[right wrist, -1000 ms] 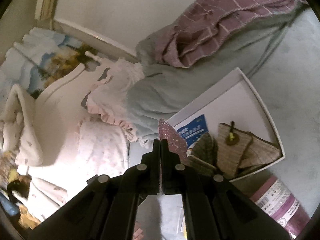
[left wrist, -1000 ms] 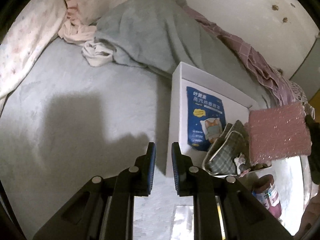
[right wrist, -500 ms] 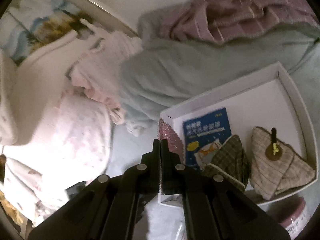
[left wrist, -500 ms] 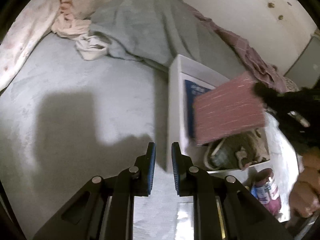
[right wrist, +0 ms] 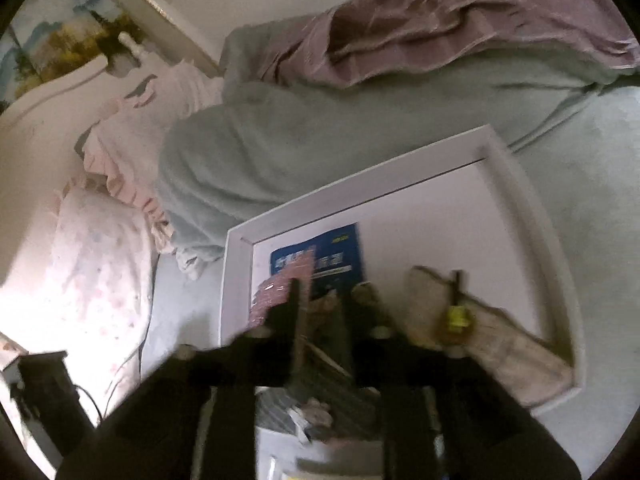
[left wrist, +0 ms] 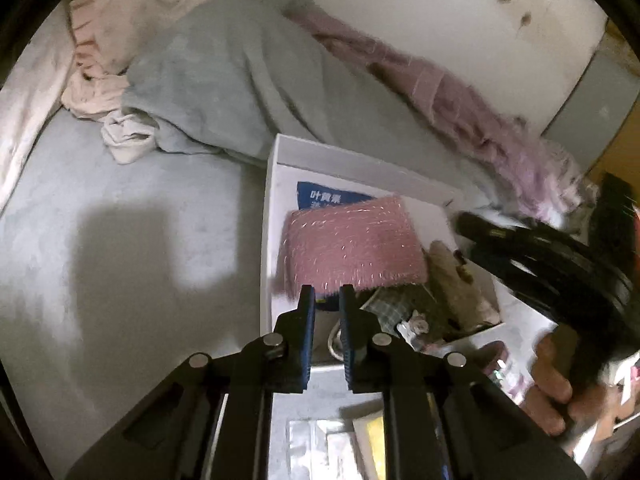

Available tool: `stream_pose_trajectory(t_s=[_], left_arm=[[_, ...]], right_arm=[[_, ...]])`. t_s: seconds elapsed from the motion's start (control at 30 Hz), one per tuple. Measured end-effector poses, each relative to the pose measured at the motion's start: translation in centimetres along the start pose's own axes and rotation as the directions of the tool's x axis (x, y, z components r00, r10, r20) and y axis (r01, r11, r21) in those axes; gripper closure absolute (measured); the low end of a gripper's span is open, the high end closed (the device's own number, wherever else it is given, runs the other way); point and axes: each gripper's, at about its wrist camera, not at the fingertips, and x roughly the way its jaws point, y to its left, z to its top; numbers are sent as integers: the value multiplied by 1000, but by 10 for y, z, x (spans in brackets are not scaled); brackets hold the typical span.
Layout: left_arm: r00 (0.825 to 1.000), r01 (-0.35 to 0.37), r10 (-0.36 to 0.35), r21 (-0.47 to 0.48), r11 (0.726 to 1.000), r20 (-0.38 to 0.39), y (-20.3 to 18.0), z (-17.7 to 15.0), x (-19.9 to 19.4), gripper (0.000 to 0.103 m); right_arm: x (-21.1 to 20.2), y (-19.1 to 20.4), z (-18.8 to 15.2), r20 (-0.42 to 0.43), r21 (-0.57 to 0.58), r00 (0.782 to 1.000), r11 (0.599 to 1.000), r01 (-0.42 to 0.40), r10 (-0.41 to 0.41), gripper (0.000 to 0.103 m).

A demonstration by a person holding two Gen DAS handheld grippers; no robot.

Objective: Organize soft objects
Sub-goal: 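Lower the pink glittery pad into the tray and open the right tool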

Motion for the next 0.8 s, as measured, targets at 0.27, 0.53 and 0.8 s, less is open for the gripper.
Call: stream_pose_trajectory(t_s=[0.27, 0.53, 0.8], left_arm=[[982, -72, 75, 22, 997, -172, -16, -1, 43, 93], [977, -34, 35, 5, 999, -209, -29, -7, 72, 94], [978, -61, 66, 31, 998, -197, -51, -10, 83, 98]], right_arm=[[-10, -22, -9, -204, -12, 975, 996, 92, -93, 30], [-1, -30, -14, -257, -7, 962, 995, 98, -97, 31], [-13, -54, -9, -228, 76, 973, 995, 58, -39, 31]])
